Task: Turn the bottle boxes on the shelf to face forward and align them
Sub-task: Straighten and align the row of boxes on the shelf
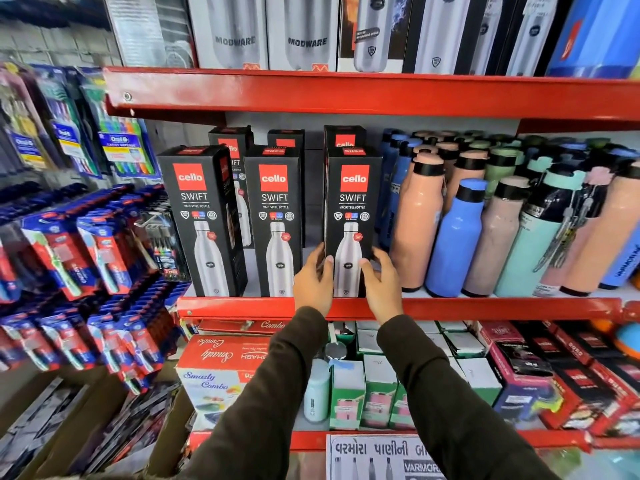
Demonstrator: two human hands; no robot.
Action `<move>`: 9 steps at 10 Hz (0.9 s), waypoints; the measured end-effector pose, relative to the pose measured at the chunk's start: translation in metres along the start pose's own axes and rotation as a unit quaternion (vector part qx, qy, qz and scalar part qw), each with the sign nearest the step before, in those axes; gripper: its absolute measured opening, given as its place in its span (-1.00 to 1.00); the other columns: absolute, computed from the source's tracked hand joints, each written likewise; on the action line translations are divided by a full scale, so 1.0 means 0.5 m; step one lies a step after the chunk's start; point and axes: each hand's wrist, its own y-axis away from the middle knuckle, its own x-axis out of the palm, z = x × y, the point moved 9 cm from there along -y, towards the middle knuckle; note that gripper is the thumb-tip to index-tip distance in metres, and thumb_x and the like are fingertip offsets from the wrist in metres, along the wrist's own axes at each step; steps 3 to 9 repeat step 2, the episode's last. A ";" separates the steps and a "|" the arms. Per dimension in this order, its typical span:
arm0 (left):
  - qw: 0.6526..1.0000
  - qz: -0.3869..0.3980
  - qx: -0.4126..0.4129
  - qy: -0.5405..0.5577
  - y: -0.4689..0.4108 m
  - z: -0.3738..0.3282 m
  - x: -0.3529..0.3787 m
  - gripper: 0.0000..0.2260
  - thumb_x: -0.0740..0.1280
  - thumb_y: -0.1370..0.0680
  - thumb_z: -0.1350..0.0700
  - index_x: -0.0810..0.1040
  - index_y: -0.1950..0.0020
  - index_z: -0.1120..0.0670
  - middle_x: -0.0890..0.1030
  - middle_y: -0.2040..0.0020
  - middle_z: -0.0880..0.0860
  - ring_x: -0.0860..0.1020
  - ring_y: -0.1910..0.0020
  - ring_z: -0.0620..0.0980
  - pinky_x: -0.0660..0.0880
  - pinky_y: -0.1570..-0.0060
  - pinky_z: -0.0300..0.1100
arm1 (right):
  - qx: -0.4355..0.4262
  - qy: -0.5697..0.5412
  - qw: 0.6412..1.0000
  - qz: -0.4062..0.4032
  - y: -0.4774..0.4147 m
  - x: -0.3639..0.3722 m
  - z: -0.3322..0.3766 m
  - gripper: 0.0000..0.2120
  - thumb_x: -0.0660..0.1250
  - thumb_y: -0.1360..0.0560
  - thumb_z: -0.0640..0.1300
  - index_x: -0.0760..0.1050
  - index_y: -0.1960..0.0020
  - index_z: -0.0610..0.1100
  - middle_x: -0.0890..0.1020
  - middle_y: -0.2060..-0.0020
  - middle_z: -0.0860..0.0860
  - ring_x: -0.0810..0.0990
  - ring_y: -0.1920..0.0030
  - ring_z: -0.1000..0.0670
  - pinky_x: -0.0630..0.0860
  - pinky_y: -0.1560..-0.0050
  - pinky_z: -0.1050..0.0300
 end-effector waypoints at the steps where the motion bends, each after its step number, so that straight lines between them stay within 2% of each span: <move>1: 1.000 0.003 -0.002 0.003 0.003 -0.003 -0.005 -0.61 0.22 -0.63 0.03 0.37 -0.46 0.03 0.52 -0.38 0.05 0.48 -0.36 -0.01 0.37 -0.37 -0.18 | -0.003 0.002 1.000 0.003 0.004 0.001 0.003 -0.60 0.23 -0.62 -0.10 0.34 -0.44 -0.10 0.49 -0.36 -0.09 0.48 -0.34 -0.06 0.38 -0.29 0.16; 2: 1.000 0.001 -0.011 0.004 0.004 -0.004 -0.003 -0.61 0.21 -0.63 0.03 0.36 -0.46 0.03 0.51 -0.39 0.07 0.47 -0.37 0.02 0.36 -0.37 -0.17 | 0.006 0.002 1.000 0.010 0.006 0.003 0.004 -0.59 0.21 -0.62 -0.12 0.32 -0.46 -0.12 0.45 -0.41 -0.10 0.44 -0.39 -0.07 0.35 -0.33 0.16; 9: 1.000 0.001 -0.011 0.004 0.004 -0.004 -0.003 -0.61 0.21 -0.63 0.03 0.36 -0.46 0.03 0.51 -0.39 0.07 0.47 -0.37 0.02 0.36 -0.37 -0.17 | 0.006 0.002 1.000 0.010 0.006 0.003 0.004 -0.59 0.21 -0.62 -0.12 0.32 -0.46 -0.12 0.45 -0.41 -0.10 0.44 -0.39 -0.07 0.35 -0.33 0.16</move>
